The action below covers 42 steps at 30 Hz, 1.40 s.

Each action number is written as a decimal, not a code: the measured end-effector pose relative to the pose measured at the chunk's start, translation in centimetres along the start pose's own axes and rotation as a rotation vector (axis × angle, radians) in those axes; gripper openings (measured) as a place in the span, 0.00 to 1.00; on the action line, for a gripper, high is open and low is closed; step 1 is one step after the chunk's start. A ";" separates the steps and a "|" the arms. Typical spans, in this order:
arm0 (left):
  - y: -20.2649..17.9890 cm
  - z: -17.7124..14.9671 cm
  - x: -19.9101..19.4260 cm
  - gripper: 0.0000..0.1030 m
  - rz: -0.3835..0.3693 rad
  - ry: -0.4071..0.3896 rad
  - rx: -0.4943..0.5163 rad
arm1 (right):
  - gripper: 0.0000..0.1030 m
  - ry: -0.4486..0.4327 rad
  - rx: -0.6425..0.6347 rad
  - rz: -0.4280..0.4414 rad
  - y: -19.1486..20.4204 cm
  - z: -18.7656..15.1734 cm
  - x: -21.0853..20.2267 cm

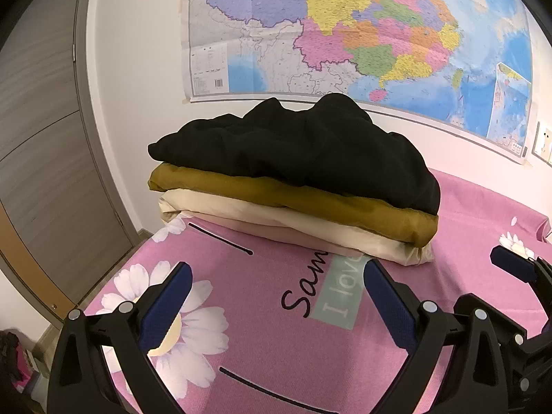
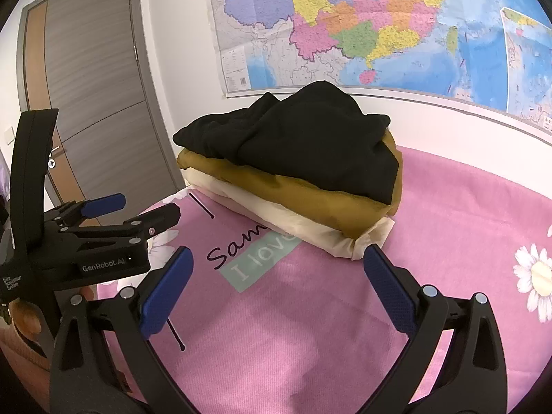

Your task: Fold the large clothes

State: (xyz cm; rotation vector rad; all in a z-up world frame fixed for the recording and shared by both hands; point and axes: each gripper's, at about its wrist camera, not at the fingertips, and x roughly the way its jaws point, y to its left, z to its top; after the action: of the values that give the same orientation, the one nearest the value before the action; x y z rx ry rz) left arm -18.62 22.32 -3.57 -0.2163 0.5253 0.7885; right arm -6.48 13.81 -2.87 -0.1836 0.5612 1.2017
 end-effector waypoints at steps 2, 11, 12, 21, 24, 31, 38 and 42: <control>0.0 -0.1 0.0 0.93 -0.001 0.001 -0.001 | 0.94 0.000 0.001 -0.001 0.0 -0.1 0.0; -0.2 -0.1 0.0 0.93 -0.003 0.002 0.000 | 0.94 0.000 0.006 -0.002 0.0 -0.2 0.0; -0.2 -0.1 0.0 0.93 -0.004 0.003 0.000 | 0.94 -0.001 0.005 0.001 0.0 -0.2 0.0; -0.2 -0.2 0.0 0.93 -0.004 0.003 0.002 | 0.95 -0.004 0.011 -0.003 0.0 -0.3 0.0; -0.2 -0.2 0.0 0.93 -0.003 0.003 0.003 | 0.95 -0.002 0.012 -0.003 -0.1 -0.3 0.0; -0.5 -0.4 -0.1 0.93 -0.003 0.008 0.003 | 0.94 -0.001 0.010 -0.002 0.1 -0.3 0.0; -0.7 -0.6 0.0 0.93 -0.007 0.012 0.005 | 0.94 -0.001 0.010 -0.005 0.1 -0.3 -0.1; -1.1 -0.6 -0.1 0.93 -0.001 0.009 0.015 | 0.95 -0.004 0.011 -0.007 0.0 -0.3 -0.2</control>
State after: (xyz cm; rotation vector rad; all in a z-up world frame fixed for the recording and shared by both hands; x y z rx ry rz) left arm -18.18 21.26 -4.06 -0.2060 0.5394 0.7826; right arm -6.65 13.54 -3.08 -0.1733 0.5637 1.1919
